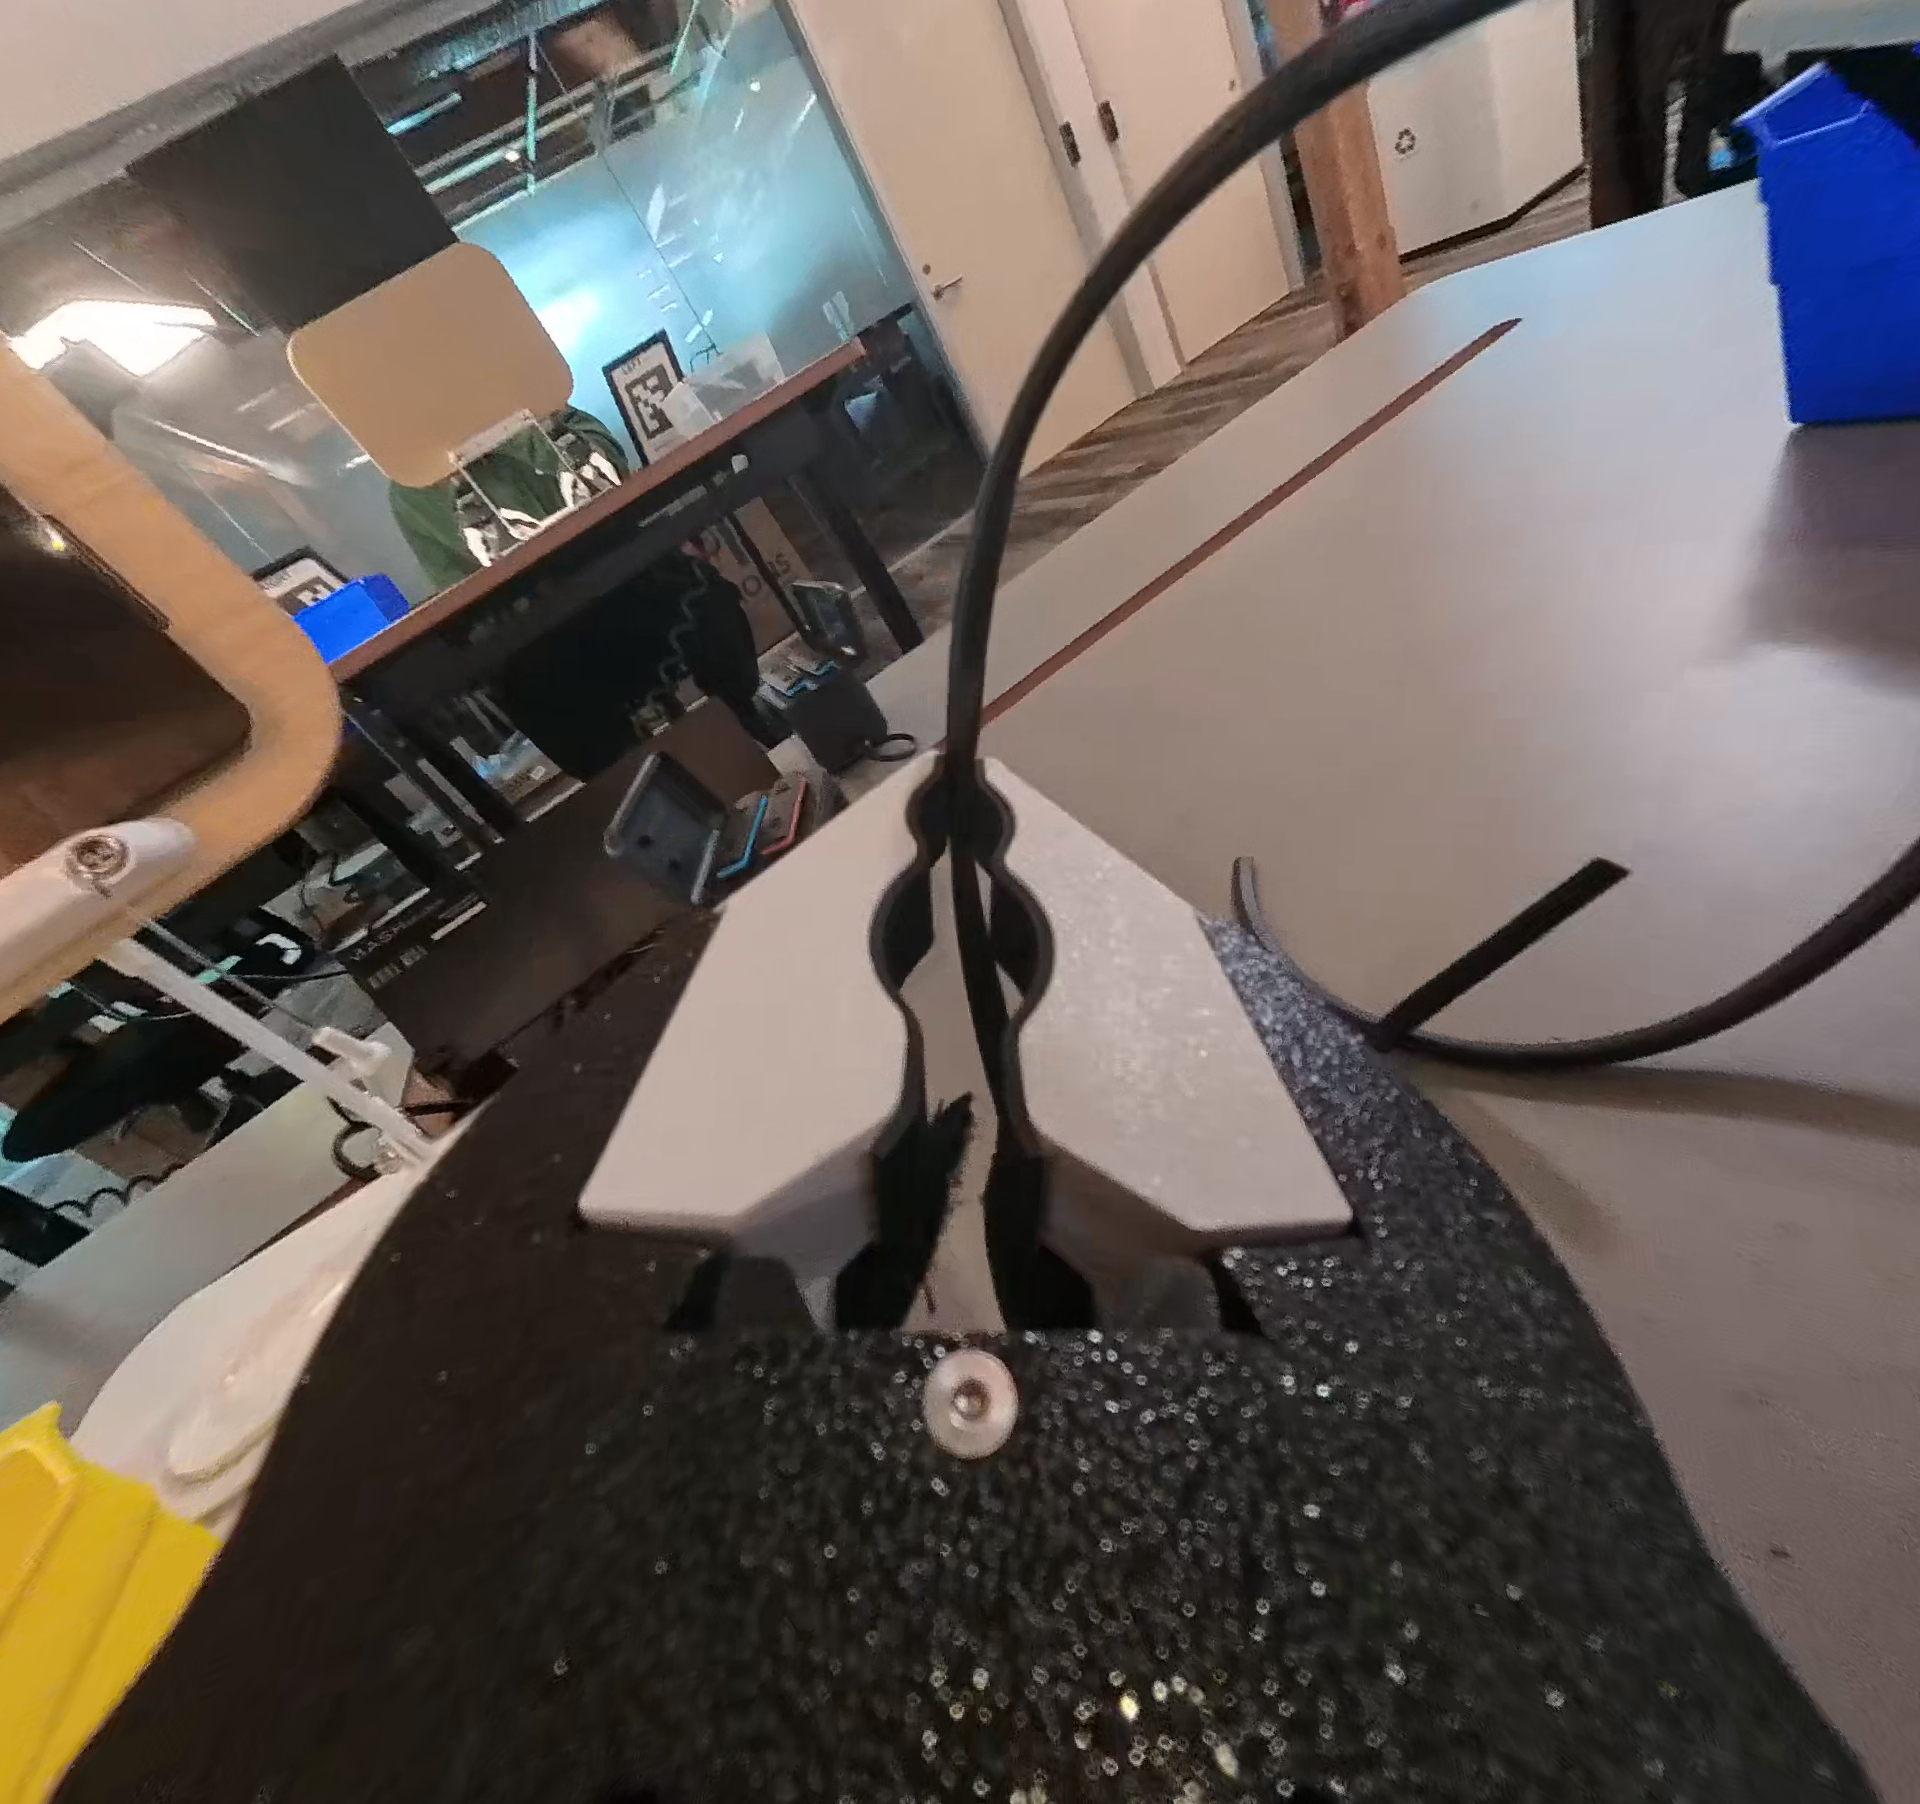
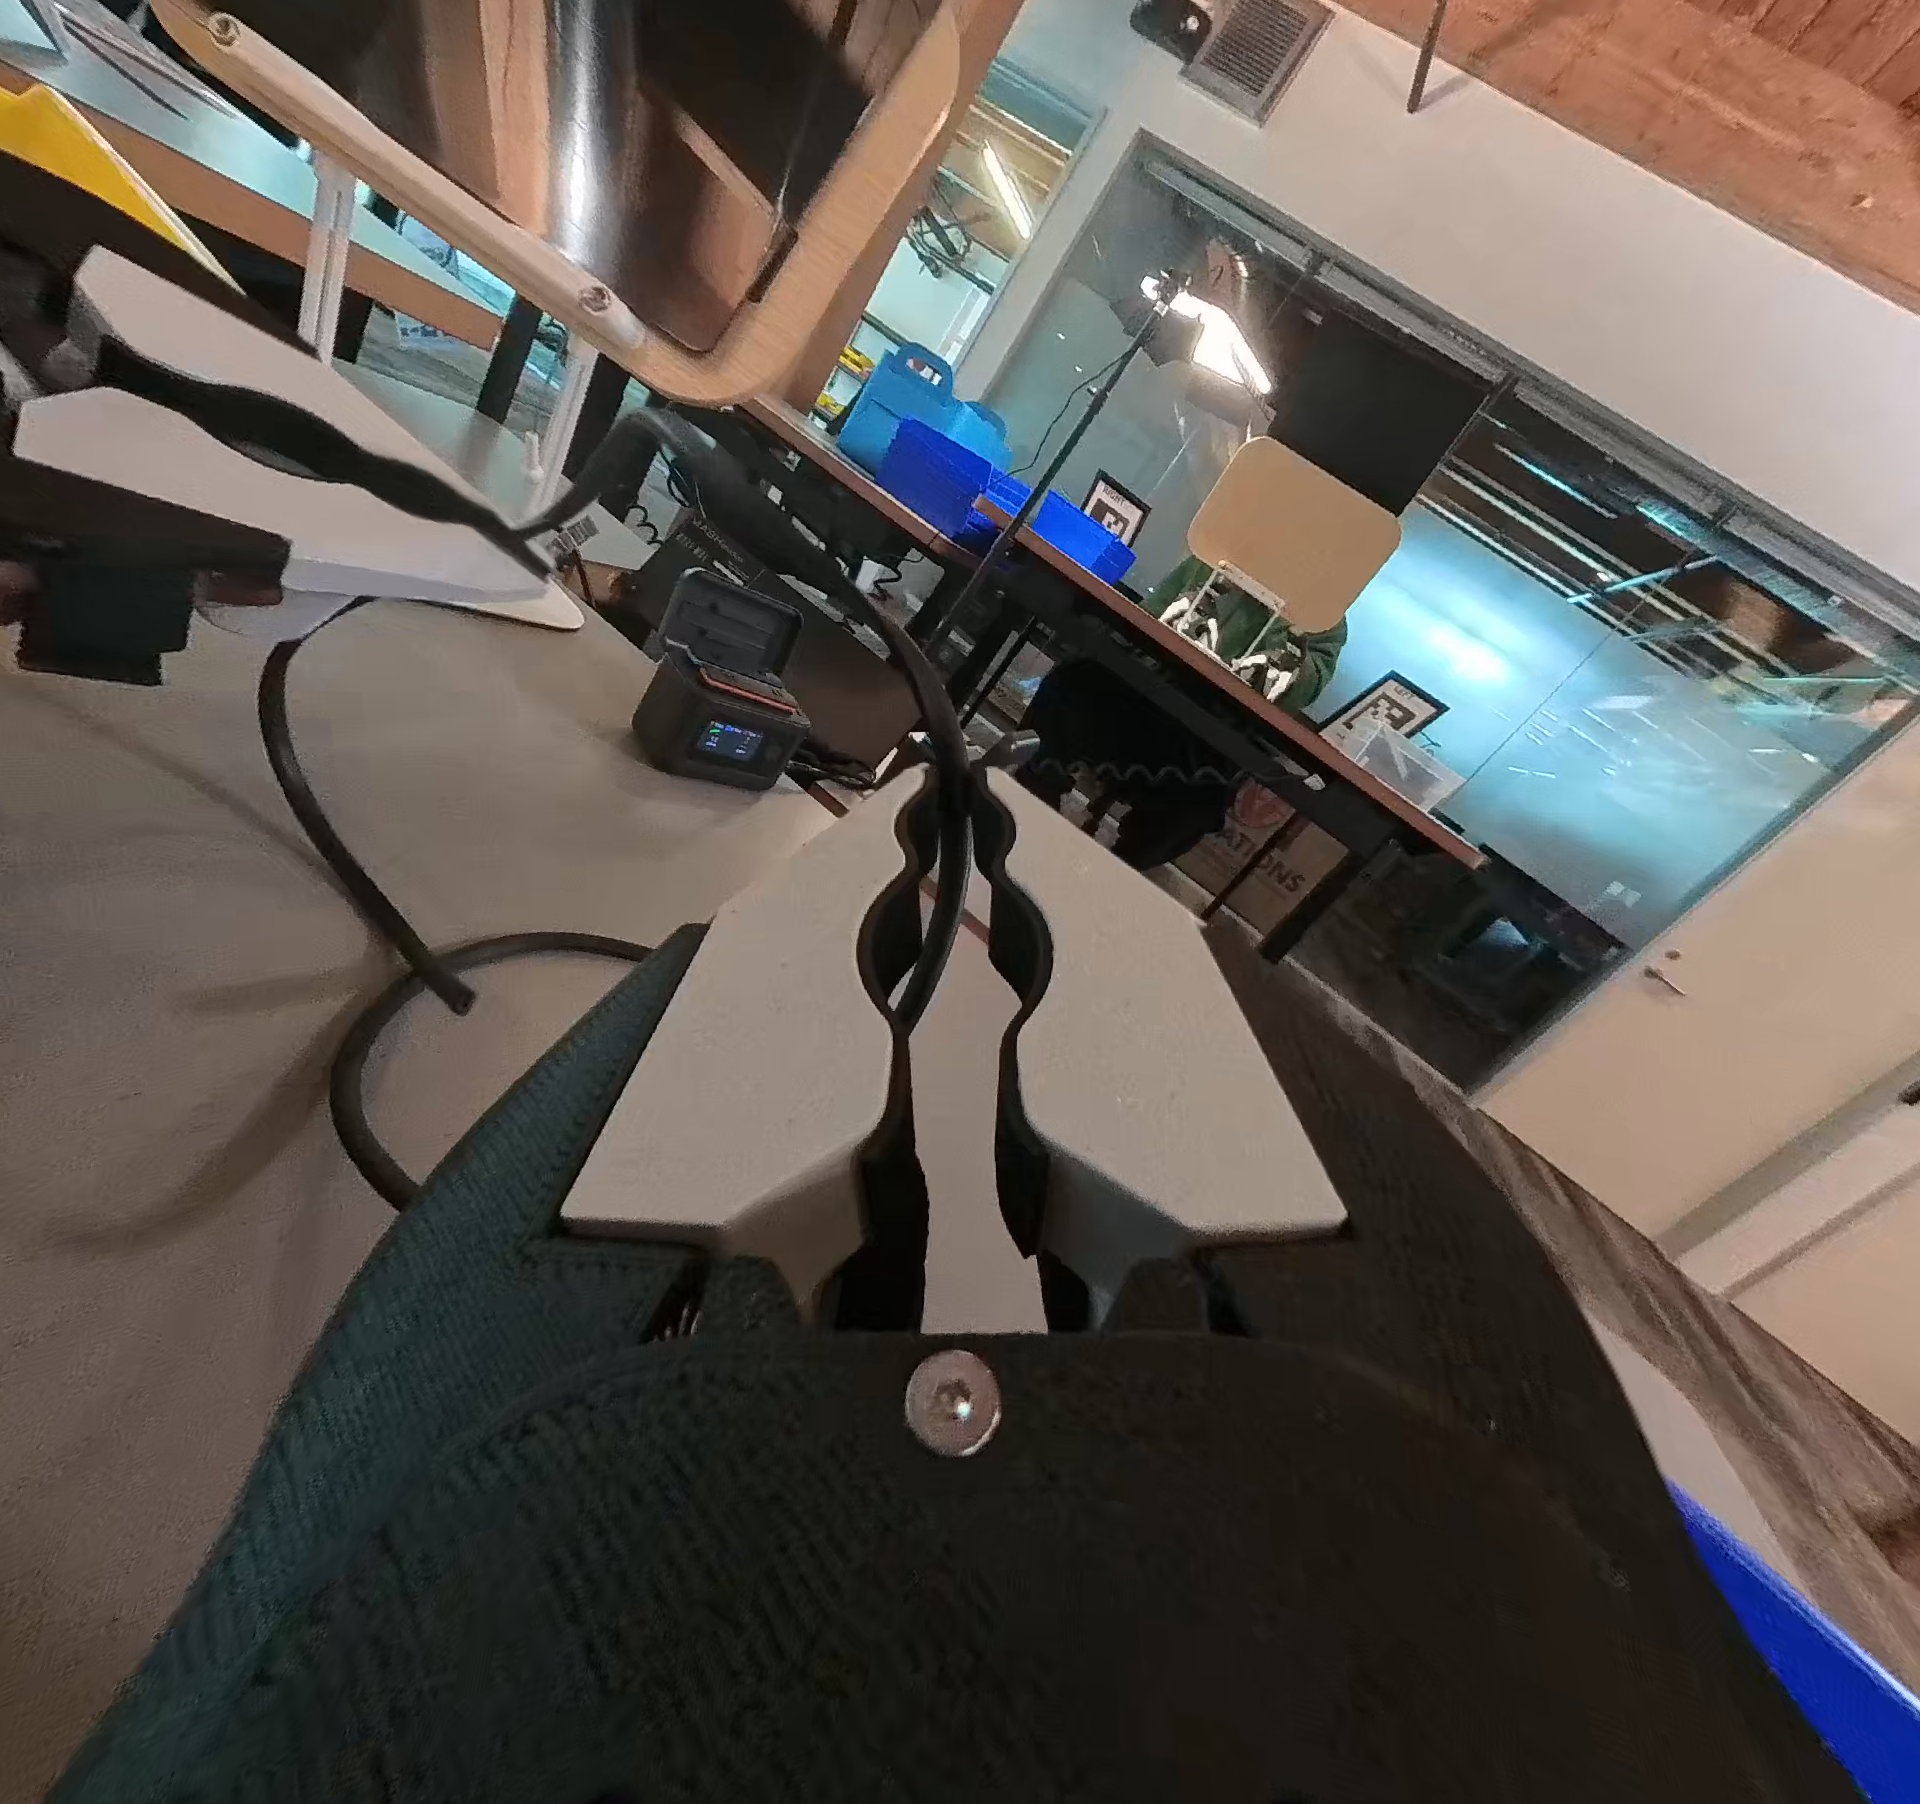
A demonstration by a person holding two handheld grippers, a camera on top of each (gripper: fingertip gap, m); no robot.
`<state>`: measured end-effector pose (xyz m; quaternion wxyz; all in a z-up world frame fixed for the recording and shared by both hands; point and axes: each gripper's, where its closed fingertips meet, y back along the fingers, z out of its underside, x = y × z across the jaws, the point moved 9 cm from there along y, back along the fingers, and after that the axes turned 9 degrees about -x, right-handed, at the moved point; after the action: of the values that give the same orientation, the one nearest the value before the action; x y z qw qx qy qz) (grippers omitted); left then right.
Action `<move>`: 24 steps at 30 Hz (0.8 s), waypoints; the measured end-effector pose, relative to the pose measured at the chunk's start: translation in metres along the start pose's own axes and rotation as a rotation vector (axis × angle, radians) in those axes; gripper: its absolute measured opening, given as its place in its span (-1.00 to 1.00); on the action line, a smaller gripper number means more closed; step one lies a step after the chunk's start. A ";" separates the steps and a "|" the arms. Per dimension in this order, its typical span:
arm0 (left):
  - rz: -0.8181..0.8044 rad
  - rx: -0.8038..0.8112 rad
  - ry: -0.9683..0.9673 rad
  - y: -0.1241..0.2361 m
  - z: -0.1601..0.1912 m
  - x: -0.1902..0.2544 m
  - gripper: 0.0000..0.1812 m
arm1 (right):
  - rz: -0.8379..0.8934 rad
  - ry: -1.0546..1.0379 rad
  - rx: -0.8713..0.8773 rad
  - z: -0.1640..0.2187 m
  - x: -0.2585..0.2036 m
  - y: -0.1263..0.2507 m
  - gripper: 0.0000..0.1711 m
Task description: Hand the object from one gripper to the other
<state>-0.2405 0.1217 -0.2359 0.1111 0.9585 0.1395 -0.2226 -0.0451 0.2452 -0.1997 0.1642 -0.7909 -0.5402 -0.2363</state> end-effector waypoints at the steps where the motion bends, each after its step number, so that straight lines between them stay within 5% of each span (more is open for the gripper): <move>1: 0.000 0.002 0.008 0.000 0.000 -0.001 -1.00 | 0.002 -0.011 -0.005 0.001 0.000 -0.001 -0.96; 3: -0.021 0.012 0.000 0.003 -0.003 -0.002 -1.00 | 0.019 -0.041 0.004 0.001 0.000 -0.001 -0.92; 7: -0.068 0.026 -0.060 0.008 -0.011 0.000 -1.00 | -0.020 -0.007 -0.014 -0.004 -0.010 -0.006 -0.45; 10: -0.112 0.085 -0.158 0.015 -0.022 0.007 -1.00 | -0.111 0.031 -0.010 -0.009 -0.026 -0.009 -0.46; 15: -0.102 0.303 -0.416 0.031 -0.037 0.032 -1.00 | -0.627 -0.202 0.016 -0.012 -0.047 -0.007 -0.60; 19: 0.060 0.435 -0.515 0.040 -0.041 0.054 -1.00 | -0.597 -0.206 0.023 -0.010 -0.042 -0.007 -0.55; 24: 0.242 0.393 -0.411 0.036 -0.040 0.054 -1.00 | -0.505 0.000 0.130 -0.014 -0.047 0.001 -0.56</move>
<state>-0.1666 0.1107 -0.2198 -0.0245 0.9062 -0.0469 -0.4196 -0.0616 0.2012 -0.2134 0.1506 -0.6187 -0.7345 -0.2346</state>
